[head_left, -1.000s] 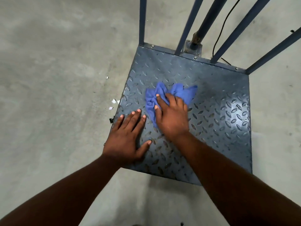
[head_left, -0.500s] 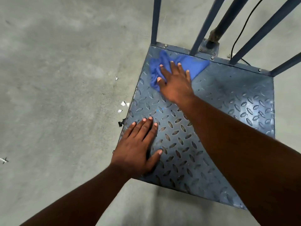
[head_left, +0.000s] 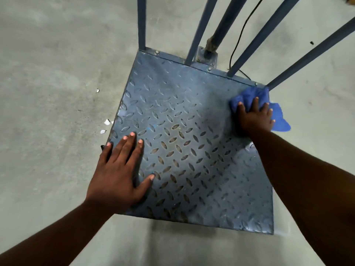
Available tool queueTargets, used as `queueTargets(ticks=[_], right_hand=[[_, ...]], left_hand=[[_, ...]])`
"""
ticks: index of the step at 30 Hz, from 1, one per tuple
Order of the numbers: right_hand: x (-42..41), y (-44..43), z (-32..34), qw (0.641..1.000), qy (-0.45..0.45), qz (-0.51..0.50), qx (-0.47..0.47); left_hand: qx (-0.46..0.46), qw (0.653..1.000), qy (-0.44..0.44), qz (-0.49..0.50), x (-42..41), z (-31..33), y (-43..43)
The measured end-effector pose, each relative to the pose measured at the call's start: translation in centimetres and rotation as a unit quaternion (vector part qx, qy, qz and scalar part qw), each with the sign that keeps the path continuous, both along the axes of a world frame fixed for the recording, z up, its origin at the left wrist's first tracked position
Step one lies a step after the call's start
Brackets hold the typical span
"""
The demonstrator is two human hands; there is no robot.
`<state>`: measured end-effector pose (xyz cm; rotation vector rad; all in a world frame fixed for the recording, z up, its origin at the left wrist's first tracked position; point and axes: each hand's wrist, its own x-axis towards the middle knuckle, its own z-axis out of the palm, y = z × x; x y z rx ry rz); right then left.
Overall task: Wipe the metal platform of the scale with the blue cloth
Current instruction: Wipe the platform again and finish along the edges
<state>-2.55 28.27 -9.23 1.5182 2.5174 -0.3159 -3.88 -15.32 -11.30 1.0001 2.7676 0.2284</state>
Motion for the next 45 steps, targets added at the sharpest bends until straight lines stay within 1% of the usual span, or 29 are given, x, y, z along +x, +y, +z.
queueTargets(ticks=[2, 3, 4, 6, 7, 9, 10, 11, 12, 13, 15, 17, 19, 21, 23, 26, 29, 31, 33, 34, 35, 38, 40, 42, 45], right_hand=[[0.5, 0.6, 0.2, 1.000, 0.000, -0.026, 0.008], [0.0, 0.1, 0.1, 1.000, 0.004, -0.010, 0.012], [-0.8, -0.9, 0.0, 0.999, 0.014, 0.028, 0.014], [-3.0, -4.7, 0.0, 0.987, 0.045, 0.152, 0.013], [-4.3, -7.3, -0.3, 0.972, 0.060, 0.228, 0.015], [-6.4, -12.7, -0.7, 0.927, 0.065, 0.369, 0.015], [-7.1, -14.6, -0.9, 0.908, 0.063, 0.413, 0.008], [-7.4, -15.2, -1.0, 0.899, 0.061, 0.434, -0.003], [-7.4, -14.8, -0.9, 0.898, 0.062, 0.435, -0.011], [-7.1, -13.4, -1.0, 0.907, 0.066, 0.417, -0.009], [-6.3, -8.8, -1.0, 0.941, 0.059, 0.333, 0.006], [-4.5, -3.1, -0.8, 0.972, 0.023, 0.233, -0.009], [-1.5, 1.1, -0.3, 0.985, 0.000, 0.173, -0.017], [2.1, 2.4, -0.3, 0.986, 0.004, 0.164, -0.007], [6.8, 1.0, -0.8, 0.979, 0.022, 0.201, 0.022], [15.4, -2.9, -0.9, 0.956, 0.037, 0.290, 0.017], [24.6, -6.8, -0.3, 0.922, 0.023, 0.386, 0.021], [29.4, -8.7, -0.2, 0.909, 0.001, 0.417, 0.027], [31.5, -9.3, -0.2, 0.904, -0.022, 0.426, 0.036], [31.7, -9.2, -0.2, 0.897, -0.037, 0.439, 0.036], [31.4, -8.9, -0.2, 0.883, -0.051, 0.465, 0.034], [29.5, -8.1, -0.2, 0.802, -0.071, 0.592, 0.039], [27.5, -8.8, -0.4, 0.759, -0.064, 0.646, 0.044], [25.1, -11.2, -1.0, 0.735, -0.034, 0.676, 0.039], [20.5, -17.2, -1.8, 0.717, 0.015, 0.696, 0.030]], left_hand=[[-0.001, 1.000, 0.006, -0.001, 0.0, -0.1, 0.0], [-0.002, 1.000, 0.009, -0.002, 0.1, -0.2, 0.0], [-0.002, 1.000, 0.011, -0.003, 0.1, -0.3, 0.0], [-0.007, 1.000, 0.014, -0.009, 0.0, -0.2, 0.0], [-0.003, 1.000, 0.018, -0.008, 0.0, -0.2, 0.0], [0.012, 1.000, 0.027, -0.004, 0.0, -0.2, 0.2], [0.017, 0.999, 0.032, -0.002, 0.0, -0.1, 0.3], [0.024, 0.999, 0.037, 0.000, 0.1, -0.1, 0.4], [0.033, 0.999, 0.042, 0.003, 0.2, 0.0, 0.5], [0.042, 0.998, 0.045, 0.006, 0.2, 0.0, 0.6], [0.045, 0.998, 0.046, 0.005, 0.3, 0.2, 0.7], [0.046, 0.998, 0.045, 0.006, 0.3, 0.1, 0.7], [0.046, 0.998, 0.045, 0.005, 0.3, -0.1, 0.7], [0.042, 0.998, 0.044, 0.005, 0.2, -0.1, 0.7], [0.034, 0.999, 0.042, 0.004, 0.3, 0.0, 0.7], [0.042, 0.998, 0.039, 0.011, 0.4, 0.2, 0.7], [0.040, 0.998, 0.041, 0.012, 0.4, 0.2, 0.8], [0.041, 0.998, 0.042, 0.009, 0.5, 0.2, 0.9], [0.042, 0.998, 0.045, 0.007, 0.5, 0.1, 0.9], [0.045, 0.998, 0.047, 0.008, 0.5, 0.0, 0.8], [0.047, 0.998, 0.051, 0.007, 0.5, 0.0, 0.8], [0.046, 0.997, 0.059, 0.002, 0.4, -0.1, 0.7], [0.045, 0.997, 0.060, 0.001, 0.5, -0.2, 0.7], [0.049, 0.997, 0.063, 0.003, 0.5, -0.2, 0.7], [0.056, 0.996, 0.068, 0.004, 0.6, -0.2, 0.7]])
